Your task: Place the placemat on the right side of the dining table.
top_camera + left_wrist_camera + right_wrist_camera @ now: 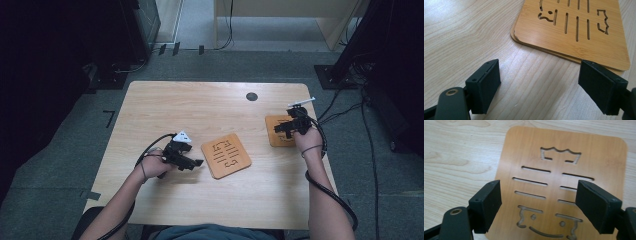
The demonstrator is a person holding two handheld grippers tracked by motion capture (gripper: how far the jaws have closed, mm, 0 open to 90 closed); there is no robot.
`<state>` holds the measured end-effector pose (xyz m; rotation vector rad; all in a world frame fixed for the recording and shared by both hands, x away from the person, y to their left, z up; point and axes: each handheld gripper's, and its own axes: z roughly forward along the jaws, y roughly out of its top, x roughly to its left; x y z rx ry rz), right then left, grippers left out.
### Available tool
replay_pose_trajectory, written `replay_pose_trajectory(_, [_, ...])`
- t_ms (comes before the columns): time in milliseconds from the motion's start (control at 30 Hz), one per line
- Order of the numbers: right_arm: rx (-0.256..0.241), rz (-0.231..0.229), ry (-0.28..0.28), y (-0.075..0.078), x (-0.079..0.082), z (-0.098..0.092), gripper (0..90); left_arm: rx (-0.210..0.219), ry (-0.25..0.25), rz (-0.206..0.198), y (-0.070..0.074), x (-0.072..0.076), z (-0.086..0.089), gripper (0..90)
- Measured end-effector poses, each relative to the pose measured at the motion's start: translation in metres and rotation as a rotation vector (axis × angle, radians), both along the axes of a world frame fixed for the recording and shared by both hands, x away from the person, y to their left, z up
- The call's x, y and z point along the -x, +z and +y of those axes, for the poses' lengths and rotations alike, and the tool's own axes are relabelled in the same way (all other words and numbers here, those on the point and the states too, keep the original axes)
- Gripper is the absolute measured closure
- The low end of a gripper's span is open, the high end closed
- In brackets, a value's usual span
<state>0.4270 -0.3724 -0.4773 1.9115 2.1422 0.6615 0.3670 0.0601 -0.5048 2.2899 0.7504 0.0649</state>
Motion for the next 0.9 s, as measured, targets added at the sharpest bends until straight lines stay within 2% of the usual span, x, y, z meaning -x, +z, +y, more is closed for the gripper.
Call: replay_pose_trajectory(900, [0.022, -0.019, 0.13, 0.002, 0.011, 0.045, 20.4, -0.012, -0.003, -0.006, 0.0, -0.002, -0.001, 16.8])
